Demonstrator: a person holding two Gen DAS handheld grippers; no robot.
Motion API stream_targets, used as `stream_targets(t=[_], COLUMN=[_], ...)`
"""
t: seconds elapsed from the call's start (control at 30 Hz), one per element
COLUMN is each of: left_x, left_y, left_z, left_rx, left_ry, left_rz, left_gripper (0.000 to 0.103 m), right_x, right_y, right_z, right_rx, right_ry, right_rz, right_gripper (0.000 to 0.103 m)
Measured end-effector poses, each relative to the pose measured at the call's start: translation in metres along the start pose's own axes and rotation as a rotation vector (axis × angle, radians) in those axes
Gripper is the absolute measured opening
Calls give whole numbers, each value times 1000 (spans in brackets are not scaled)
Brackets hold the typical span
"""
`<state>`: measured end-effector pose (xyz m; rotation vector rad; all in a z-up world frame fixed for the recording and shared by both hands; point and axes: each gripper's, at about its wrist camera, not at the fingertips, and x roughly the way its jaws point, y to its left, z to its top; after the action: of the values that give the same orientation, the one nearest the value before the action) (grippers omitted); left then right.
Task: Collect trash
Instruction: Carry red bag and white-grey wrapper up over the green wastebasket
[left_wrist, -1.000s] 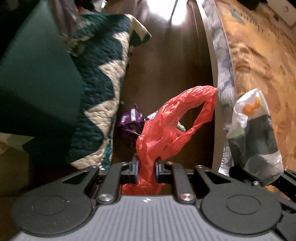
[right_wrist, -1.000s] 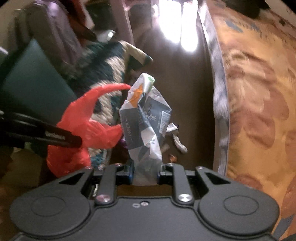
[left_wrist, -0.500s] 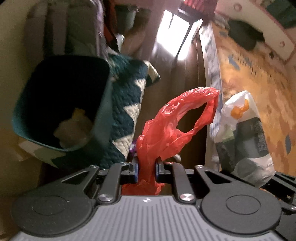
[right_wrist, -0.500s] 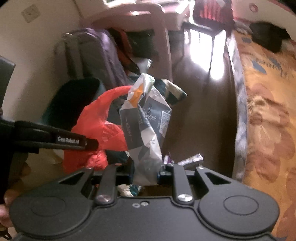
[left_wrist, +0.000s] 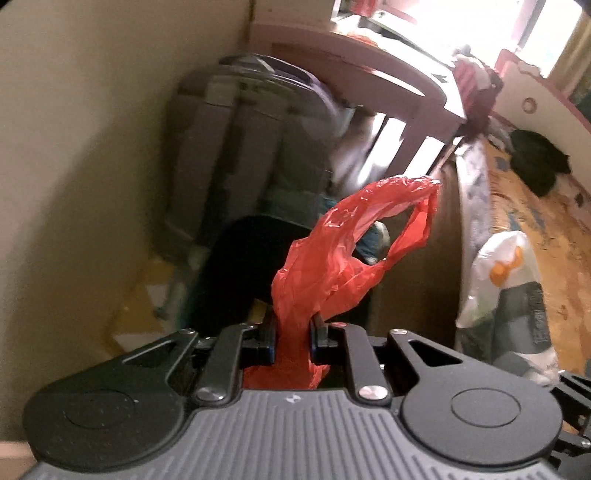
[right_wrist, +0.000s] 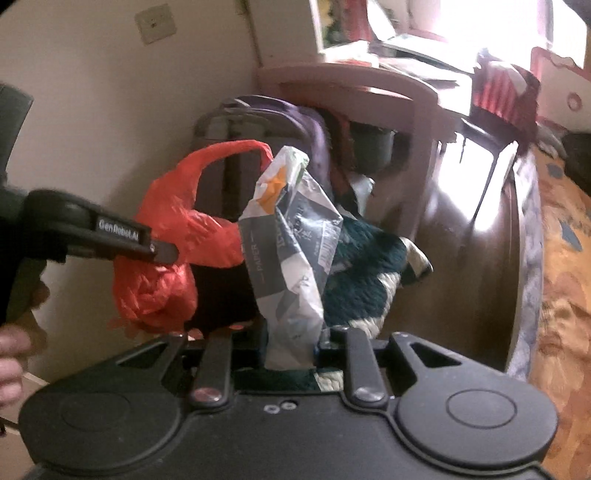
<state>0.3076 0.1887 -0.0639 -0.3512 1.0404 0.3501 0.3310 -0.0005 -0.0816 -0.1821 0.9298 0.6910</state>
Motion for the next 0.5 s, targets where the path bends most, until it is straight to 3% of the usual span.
stream_targets(t=[0.17,0.5], left_x=[30,94], left_y=[23,41], left_z=[19,20], left_rx=[47,103], left_ry=[39,161], left_rz=[31,48], left_gripper=[15,15], right_x=[36,109], right_y=[30,55], right_z=[13,20], right_rx=[-65,-91], right_ry=[14,170], right_rz=[-23,-55], right_gripper=[21,21])
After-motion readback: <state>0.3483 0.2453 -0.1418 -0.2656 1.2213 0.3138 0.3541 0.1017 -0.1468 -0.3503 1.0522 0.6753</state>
